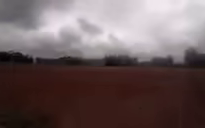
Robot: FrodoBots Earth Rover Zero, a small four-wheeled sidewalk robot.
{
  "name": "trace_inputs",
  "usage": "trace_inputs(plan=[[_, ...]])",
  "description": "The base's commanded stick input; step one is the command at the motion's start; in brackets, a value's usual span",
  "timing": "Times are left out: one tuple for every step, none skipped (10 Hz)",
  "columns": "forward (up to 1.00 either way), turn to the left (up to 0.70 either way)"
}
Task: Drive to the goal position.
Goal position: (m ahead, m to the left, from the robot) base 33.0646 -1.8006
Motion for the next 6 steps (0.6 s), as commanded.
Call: trace_inputs(plan=[[0.70, 0.00], [0.70, 0.00], [0.70, 0.00], [0.70, 0.00], [0.70, 0.00], [0.70, 0.00]])
